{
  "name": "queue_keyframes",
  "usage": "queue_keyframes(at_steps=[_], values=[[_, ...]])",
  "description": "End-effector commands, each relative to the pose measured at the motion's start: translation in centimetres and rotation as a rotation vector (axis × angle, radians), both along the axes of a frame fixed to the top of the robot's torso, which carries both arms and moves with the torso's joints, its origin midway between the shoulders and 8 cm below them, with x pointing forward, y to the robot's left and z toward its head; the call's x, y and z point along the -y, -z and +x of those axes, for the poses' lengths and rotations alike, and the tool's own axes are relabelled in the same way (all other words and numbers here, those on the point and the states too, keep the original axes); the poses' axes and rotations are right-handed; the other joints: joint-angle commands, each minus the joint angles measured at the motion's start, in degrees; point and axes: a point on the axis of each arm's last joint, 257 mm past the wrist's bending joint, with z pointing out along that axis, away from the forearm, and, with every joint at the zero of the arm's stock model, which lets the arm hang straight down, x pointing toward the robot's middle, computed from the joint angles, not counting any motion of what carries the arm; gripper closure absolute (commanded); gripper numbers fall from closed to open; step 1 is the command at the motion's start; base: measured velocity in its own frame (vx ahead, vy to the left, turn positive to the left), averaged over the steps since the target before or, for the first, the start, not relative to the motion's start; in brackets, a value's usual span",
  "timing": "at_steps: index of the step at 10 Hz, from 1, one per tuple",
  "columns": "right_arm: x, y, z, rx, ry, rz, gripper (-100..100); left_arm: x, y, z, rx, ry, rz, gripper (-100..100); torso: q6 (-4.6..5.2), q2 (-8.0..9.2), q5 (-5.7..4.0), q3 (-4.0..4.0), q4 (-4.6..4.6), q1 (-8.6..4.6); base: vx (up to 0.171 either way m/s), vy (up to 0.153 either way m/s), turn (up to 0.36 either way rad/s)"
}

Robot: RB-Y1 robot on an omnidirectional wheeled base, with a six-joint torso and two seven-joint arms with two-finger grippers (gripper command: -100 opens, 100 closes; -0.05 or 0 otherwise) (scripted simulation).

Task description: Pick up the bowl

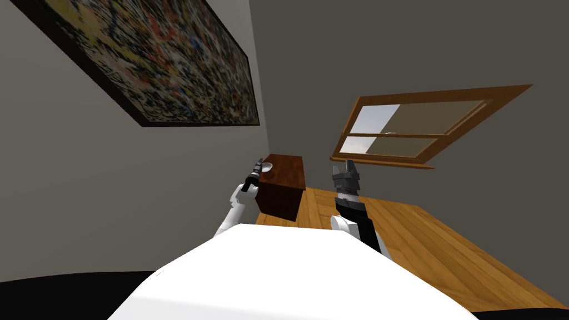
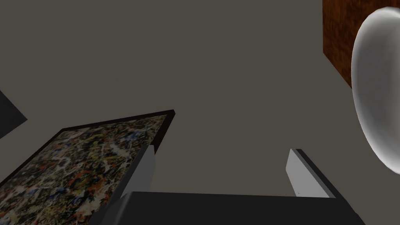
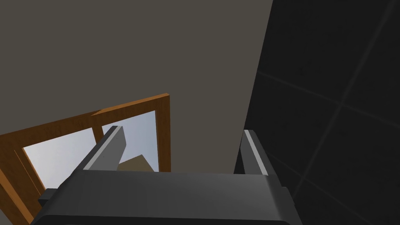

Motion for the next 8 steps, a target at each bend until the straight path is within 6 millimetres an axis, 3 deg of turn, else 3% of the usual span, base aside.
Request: queue_keyframes(at_steps=[1, 8], values=[[0.0, 0.0, 0.0, 0.0, 0.0, 0.0, 0, -0.2, 1.0, 1.6, -0.05, -0.008, -0.009, -100, 0.0, 0.0, 0.0, 0.0, 0.0, 0.0, -0.013, -0.045, 0.09], [0.0, 0.0, 0.0, 0.0, 0.0, 0.0, 0, -1.2, 5.1, 6.4, -0.256, -0.05, -0.041, -100, -0.01, -0.06, -0.01, -0.03, -0.01, -0.03, -0.008, -0.049, 0.07]])
